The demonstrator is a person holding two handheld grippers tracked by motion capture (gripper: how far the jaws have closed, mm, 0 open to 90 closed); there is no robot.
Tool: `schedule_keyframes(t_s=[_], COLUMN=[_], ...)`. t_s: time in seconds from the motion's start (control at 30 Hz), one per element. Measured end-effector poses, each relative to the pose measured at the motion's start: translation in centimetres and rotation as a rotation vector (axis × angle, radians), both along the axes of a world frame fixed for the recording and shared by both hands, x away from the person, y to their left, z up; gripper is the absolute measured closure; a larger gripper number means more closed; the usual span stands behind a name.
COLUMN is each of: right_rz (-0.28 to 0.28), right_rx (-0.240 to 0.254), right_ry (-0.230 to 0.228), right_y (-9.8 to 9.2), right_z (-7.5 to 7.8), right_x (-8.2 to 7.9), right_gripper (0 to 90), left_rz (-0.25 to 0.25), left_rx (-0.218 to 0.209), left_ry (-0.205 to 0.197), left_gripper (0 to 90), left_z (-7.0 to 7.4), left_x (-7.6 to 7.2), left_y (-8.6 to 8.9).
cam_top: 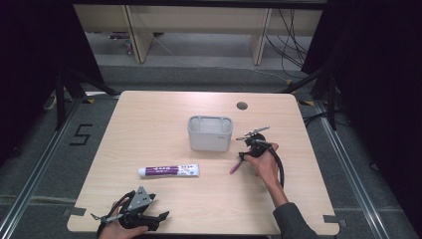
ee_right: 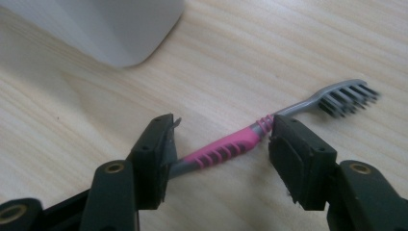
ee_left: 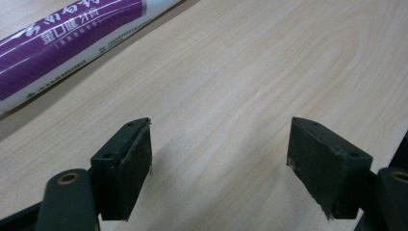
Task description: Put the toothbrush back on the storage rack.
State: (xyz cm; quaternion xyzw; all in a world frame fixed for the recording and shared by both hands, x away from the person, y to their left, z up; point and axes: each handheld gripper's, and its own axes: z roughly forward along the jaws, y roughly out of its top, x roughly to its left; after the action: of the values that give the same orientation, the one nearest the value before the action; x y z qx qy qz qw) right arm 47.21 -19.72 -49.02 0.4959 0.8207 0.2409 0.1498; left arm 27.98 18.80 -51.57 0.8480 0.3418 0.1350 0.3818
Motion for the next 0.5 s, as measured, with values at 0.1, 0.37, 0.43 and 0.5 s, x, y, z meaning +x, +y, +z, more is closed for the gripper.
schedule_keyframes(t_s=[0.1,0.37,0.43,0.5], right_rz=[0.008,0.032,0.024,0.031], right_rx=[-0.018,-0.025,-0.029,-0.045], right_ry=[0.001,0.029,0.029,0.028], right_y=[-0.17,0.11,0.18,0.17], right_z=[0.09,0.17,0.23,0.31], right_x=[-0.21,-0.78,-0.87,-0.94], right_gripper=[44.4,42.7,42.6,43.9], left_rz=[0.001,0.002,0.003,0.001], left_rx=[0.002,0.004,0.004,0.005], left_ry=[-0.003,-0.006,-0.006,-0.003], left_gripper=[23.4,23.4,23.4,23.4], left_z=[-0.04,-0.01,-0.01,0.00], left_x=[0.05,0.04,0.03,0.03], left_y=[0.01,0.03,0.03,0.03])
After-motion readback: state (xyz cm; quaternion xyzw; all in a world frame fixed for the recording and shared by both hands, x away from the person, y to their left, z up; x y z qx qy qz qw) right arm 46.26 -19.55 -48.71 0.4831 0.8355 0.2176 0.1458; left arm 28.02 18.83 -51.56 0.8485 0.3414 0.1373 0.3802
